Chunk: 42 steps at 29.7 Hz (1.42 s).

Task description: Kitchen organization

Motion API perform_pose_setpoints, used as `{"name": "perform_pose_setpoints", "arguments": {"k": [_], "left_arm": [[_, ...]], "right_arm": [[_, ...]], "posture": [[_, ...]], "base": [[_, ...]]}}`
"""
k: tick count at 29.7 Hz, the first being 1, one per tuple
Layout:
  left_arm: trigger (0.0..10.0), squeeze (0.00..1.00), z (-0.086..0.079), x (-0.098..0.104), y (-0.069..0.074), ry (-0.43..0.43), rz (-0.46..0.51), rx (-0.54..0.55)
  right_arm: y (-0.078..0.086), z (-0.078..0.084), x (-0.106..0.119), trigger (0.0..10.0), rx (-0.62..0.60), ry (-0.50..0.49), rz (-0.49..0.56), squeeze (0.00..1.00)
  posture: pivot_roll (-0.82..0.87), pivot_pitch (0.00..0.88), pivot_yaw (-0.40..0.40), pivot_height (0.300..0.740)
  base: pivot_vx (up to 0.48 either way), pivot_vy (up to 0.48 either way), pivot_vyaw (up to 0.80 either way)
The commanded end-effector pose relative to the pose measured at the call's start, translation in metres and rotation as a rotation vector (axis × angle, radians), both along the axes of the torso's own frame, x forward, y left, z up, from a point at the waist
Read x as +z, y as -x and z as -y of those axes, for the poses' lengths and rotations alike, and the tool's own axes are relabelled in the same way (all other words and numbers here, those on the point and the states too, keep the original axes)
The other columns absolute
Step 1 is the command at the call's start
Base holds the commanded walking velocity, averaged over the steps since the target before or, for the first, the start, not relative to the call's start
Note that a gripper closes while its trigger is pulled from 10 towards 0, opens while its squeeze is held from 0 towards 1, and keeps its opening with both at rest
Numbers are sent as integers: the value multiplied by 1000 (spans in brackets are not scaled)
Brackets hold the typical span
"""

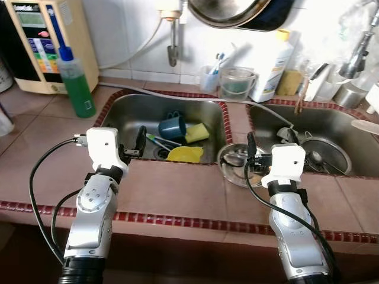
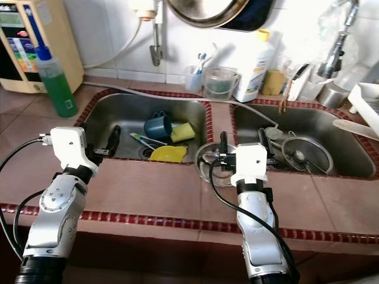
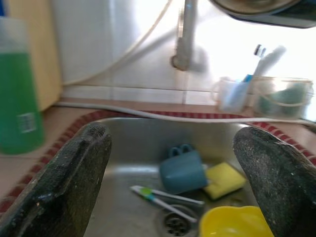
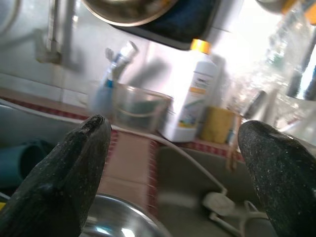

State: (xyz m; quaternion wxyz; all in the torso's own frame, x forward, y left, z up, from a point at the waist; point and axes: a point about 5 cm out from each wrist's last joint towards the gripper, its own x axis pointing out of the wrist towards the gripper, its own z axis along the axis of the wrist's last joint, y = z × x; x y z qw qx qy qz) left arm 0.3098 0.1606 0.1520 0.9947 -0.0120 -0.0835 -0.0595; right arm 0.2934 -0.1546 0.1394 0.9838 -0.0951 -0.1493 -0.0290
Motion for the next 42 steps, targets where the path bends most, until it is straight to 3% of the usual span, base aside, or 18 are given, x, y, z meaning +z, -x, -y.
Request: {"name": "perform_pose_setpoints", "arguments": {"k": [1, 24, 29, 42], "left_arm": [[10000, 0, 4, 3, 1, 1, 4, -27], [10000, 0, 8, 5, -1, 0, 1, -46], [10000, 0, 13, 6, 1, 4, 10, -97], [10000, 0, 29, 0, 16, -122, 18, -290]], "right_arm": [[-2, 2, 0, 10000, 0, 7, 2, 0], [-4, 1, -1, 10000, 9, 11, 7, 0], [-3, 2, -3, 10000, 7, 12, 0, 0], [14, 7, -22, 10000, 15, 30, -73, 0]], "posture": [[-183, 2, -33, 732], [-181, 0, -33, 732], [-185, 0, -32, 732], [-188, 28, -24, 732]], "base": [[0, -368, 0], [0, -374, 0], [0, 0, 0], [0, 0, 0]]}}
